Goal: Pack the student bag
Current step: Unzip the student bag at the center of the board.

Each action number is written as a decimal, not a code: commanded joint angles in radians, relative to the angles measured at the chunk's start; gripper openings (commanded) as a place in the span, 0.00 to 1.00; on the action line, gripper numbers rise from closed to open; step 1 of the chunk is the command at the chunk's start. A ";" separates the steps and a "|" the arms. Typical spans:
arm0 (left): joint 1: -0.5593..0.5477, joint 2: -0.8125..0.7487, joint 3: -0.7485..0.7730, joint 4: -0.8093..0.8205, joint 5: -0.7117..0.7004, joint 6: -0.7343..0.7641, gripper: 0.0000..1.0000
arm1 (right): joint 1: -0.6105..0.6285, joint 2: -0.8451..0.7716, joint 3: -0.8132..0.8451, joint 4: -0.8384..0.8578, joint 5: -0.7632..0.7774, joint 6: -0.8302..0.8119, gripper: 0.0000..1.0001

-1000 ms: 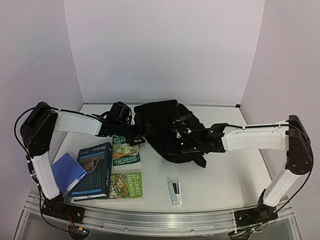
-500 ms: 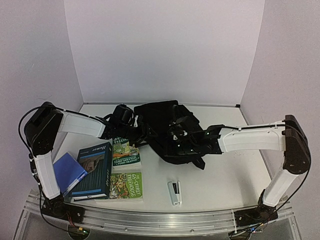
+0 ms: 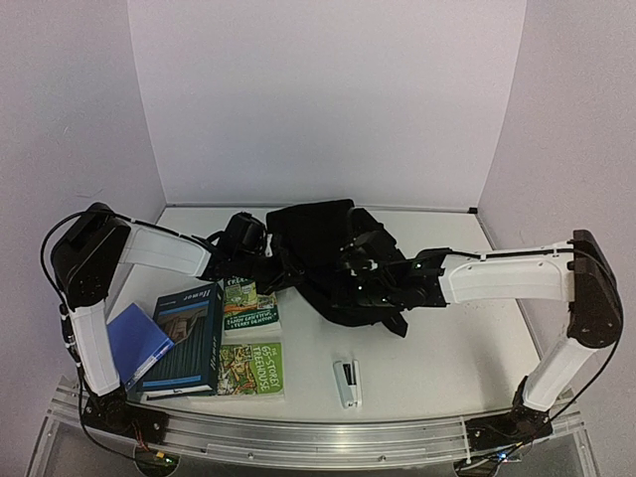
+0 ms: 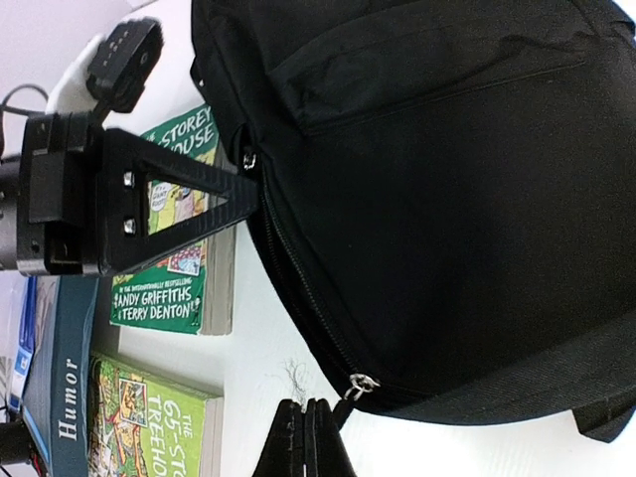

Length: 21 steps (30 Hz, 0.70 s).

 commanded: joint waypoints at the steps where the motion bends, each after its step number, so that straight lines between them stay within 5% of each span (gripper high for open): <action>1: 0.012 0.008 -0.021 0.028 -0.027 0.001 0.00 | 0.007 -0.076 -0.027 -0.024 0.093 0.029 0.00; 21: 0.154 -0.134 -0.149 -0.074 -0.068 0.113 0.00 | -0.147 -0.199 -0.148 -0.109 0.126 0.026 0.00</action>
